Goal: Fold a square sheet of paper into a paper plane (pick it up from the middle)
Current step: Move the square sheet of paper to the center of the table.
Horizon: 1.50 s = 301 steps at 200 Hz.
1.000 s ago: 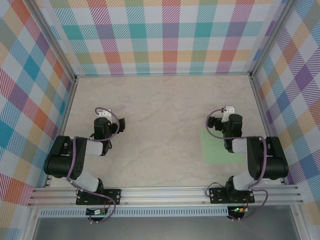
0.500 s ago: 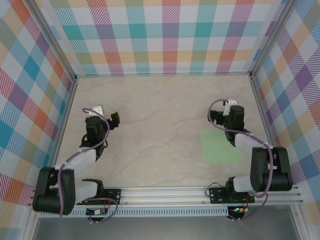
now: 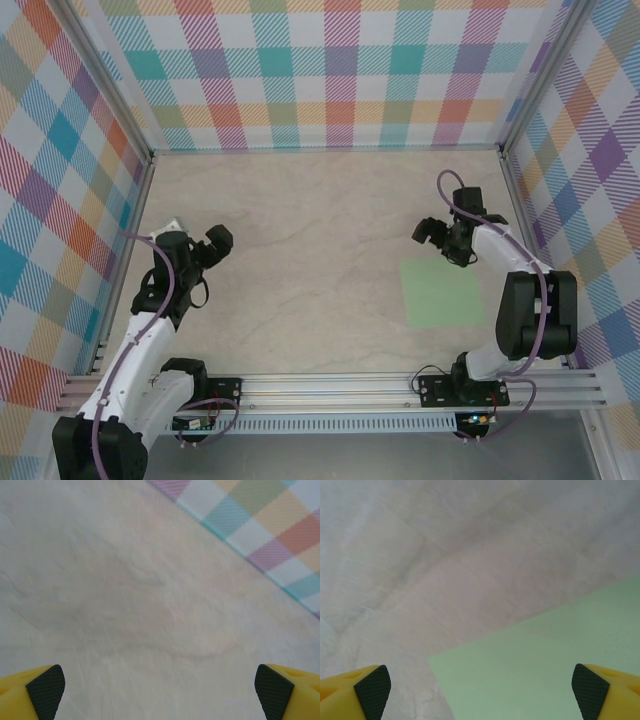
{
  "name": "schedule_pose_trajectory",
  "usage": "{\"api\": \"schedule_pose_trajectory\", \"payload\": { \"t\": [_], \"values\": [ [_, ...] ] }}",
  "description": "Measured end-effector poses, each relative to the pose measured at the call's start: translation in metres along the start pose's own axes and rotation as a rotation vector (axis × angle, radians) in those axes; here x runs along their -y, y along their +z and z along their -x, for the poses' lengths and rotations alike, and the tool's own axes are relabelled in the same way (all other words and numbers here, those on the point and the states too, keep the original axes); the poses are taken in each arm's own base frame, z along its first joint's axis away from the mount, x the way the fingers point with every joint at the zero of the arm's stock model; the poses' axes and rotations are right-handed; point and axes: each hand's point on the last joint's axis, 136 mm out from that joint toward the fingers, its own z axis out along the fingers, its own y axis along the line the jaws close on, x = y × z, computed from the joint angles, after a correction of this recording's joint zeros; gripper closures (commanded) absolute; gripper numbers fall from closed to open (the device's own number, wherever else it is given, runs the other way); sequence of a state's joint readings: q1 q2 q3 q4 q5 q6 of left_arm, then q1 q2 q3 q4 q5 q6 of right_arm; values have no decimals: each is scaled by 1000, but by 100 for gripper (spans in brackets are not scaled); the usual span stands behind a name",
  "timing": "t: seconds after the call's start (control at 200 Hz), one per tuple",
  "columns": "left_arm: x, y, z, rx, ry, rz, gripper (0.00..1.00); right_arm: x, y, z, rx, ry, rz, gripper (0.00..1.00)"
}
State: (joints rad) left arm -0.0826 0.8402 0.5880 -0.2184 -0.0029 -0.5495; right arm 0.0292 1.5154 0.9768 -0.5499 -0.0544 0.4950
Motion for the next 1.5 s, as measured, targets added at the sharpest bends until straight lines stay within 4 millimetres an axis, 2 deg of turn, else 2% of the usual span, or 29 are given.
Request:
{"api": "schedule_pose_trajectory", "payload": {
  "t": [0.105, 0.255, 0.465, 0.515, 0.685, 1.02, 1.105, 1.185, 1.295, 1.505],
  "values": [
    [3, 0, -23, -113, -19, -33, 0, 10, -3, -17, -29, 55, -30, 3],
    [15, -6, -37, -192, -38, -106, 0, 19, 5, -43, -102, 106, -48, 4],
    [25, -11, -47, -247, -49, -167, 0, 8, 36, -69, -228, 127, -39, 5],
    [26, -11, -49, -256, -49, -173, 0, 6, 39, -70, -232, 128, -60, 5],
    [29, -12, -53, -279, -48, -191, 0, -33, 51, -73, -252, 90, -39, 5],
    [34, -22, -64, -306, -49, -229, 0, -112, 70, -97, -258, 62, 49, 5],
    [32, -24, -73, -321, -62, -238, 0, -137, 72, -104, -267, 46, 97, 5],
    [28, -22, -84, -347, -77, -233, 0, -150, 71, -110, -272, 25, 130, 4],
    [29, -22, -93, -376, -78, -233, 0, -150, 68, -111, -268, -1, 121, 3],
    [32, -24, -101, -406, -68, -238, 0, -122, 61, -109, -241, -91, -5, 3]
  ]
}}
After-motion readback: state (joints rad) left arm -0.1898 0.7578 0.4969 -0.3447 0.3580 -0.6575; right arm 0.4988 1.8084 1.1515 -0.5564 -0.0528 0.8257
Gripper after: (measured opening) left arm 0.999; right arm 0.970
